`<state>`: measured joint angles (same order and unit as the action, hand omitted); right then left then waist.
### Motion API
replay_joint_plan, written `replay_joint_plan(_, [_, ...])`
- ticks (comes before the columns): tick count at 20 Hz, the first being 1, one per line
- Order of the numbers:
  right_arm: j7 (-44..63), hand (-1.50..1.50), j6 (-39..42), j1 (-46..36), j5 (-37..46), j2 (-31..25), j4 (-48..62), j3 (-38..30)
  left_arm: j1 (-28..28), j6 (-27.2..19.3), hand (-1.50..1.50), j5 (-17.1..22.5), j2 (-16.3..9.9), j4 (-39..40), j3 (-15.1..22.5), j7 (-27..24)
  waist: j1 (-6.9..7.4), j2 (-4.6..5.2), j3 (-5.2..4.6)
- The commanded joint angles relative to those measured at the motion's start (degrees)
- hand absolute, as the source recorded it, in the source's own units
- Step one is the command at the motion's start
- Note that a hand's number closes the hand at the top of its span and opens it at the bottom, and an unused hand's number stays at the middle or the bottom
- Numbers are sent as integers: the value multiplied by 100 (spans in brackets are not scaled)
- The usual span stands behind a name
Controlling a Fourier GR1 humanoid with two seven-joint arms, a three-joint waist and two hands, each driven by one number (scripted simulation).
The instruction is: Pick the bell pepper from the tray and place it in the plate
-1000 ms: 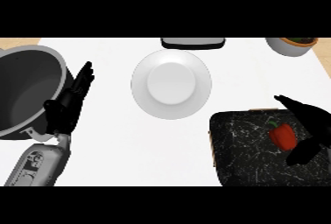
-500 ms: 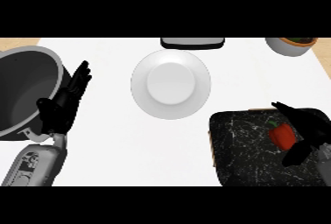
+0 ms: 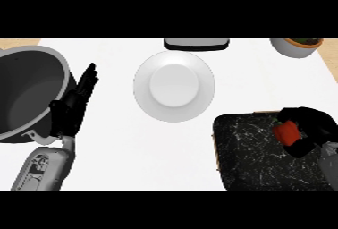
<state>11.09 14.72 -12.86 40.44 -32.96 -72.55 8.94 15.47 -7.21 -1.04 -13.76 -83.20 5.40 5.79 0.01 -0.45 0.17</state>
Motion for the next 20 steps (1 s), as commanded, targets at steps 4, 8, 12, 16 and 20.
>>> replay_joint_plan(4, [-1137,150,454,-1292,136,-201,719,182,73,188,0,-63,32,142,80,12,449,173,-2])
replay_joint_plan(8, [-2300,150,624,-1849,302,-430,574,655,366,320,0,-27,215,-94,351,24,1190,418,34])
replay_joint_plan(12, [-3461,150,488,-2428,24,-527,1018,439,391,384,0,-29,178,-30,367,3,1195,456,44])
replay_joint_plan(16, [-4453,150,76,-2958,-516,-327,1333,-94,500,348,0,-81,197,15,394,81,1105,453,63])
replay_joint_plan(20, [-5475,150,12,-3383,-952,-179,1818,-411,588,328,0,-30,214,58,316,148,1039,445,44])
